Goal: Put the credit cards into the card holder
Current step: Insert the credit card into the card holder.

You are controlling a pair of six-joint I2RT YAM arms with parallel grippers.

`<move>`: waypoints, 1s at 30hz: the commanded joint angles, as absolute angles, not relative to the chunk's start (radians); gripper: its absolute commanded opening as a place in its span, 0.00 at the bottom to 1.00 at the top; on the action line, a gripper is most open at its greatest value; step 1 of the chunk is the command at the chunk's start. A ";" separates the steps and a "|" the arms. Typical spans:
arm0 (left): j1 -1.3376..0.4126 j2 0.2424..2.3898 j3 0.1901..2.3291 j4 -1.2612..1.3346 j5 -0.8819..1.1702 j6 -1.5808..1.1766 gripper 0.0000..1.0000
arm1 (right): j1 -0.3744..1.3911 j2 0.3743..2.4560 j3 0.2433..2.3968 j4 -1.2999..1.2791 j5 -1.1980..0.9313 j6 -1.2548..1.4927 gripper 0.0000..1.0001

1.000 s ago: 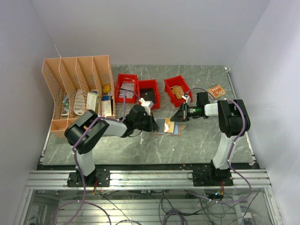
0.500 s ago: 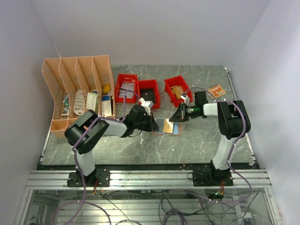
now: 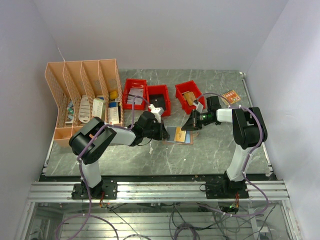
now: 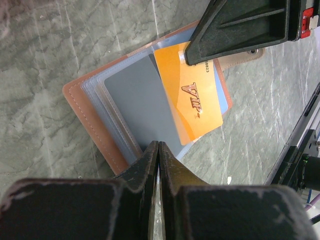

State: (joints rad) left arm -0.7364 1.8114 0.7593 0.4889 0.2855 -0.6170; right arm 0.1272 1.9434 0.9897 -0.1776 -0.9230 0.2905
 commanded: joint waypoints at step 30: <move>-0.731 1.850 0.775 0.394 0.282 -0.583 0.15 | 0.187 1.940 1.009 -0.223 -0.863 0.263 0.00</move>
State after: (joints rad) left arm -0.7364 1.8198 0.7776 0.4698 0.2928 -0.6163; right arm 0.1745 1.9495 1.0336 -0.2138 -0.9020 0.2893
